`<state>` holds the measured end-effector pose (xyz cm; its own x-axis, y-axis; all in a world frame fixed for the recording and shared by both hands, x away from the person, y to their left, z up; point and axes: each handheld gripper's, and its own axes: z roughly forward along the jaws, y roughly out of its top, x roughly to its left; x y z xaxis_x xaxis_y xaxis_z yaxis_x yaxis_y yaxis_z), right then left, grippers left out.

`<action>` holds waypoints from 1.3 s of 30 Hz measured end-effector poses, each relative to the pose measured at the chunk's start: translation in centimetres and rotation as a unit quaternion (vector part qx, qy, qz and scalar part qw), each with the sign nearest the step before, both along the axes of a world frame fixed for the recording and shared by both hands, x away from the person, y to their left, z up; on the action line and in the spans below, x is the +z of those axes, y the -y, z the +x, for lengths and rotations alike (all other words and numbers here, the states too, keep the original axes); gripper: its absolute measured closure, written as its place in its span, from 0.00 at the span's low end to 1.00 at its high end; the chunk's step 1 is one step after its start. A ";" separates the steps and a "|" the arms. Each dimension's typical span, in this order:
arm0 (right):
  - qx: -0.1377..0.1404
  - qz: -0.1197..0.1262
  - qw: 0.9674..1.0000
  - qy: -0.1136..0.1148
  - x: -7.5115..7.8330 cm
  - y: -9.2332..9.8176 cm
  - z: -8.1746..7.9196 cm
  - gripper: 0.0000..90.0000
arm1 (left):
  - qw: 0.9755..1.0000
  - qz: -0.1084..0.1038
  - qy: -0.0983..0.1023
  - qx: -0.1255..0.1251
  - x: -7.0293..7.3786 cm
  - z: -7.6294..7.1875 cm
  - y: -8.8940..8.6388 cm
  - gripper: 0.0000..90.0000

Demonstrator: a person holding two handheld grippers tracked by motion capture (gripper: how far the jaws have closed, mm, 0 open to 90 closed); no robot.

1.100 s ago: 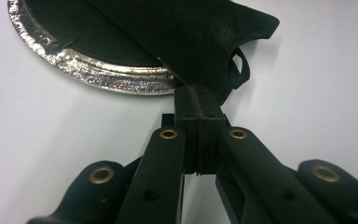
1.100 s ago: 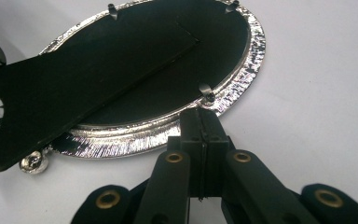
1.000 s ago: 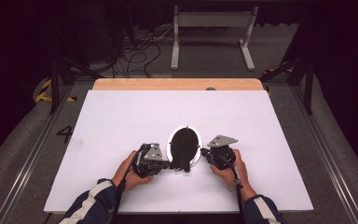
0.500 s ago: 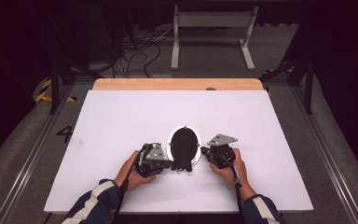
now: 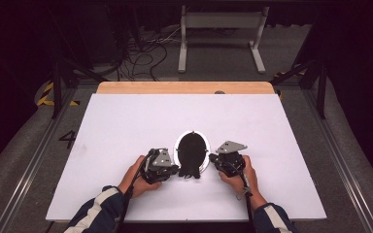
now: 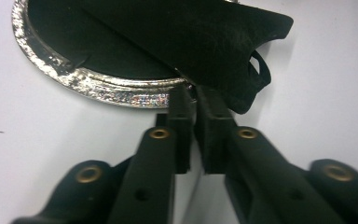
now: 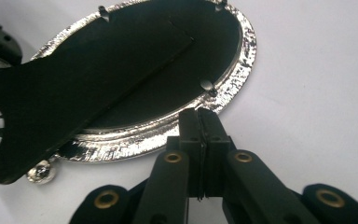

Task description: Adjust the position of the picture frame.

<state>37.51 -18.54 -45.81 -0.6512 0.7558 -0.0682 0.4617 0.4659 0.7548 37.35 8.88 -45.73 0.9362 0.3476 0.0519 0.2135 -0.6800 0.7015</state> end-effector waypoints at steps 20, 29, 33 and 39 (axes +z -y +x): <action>0.042 0.035 0.998 -0.006 2.3 2.6 -1.7 0.85 | 0.998 -0.042 0.019 0.053 1.6 -0.5 -6.6 0.36; 0.072 0.018 0.997 -0.024 2.3 3.1 -3.1 0.73 | 0.993 -0.073 0.000 0.095 1.0 -2.1 -11.1 0.16; 0.080 0.016 0.996 -0.033 2.3 3.0 -3.5 0.68 | 0.991 -0.067 0.000 0.114 0.4 -3.0 -12.0 0.12; 0.086 0.009 0.995 -0.039 2.2 2.6 -3.8 0.67 | 0.992 -0.049 -0.004 0.117 0.0 -3.7 -12.5 0.12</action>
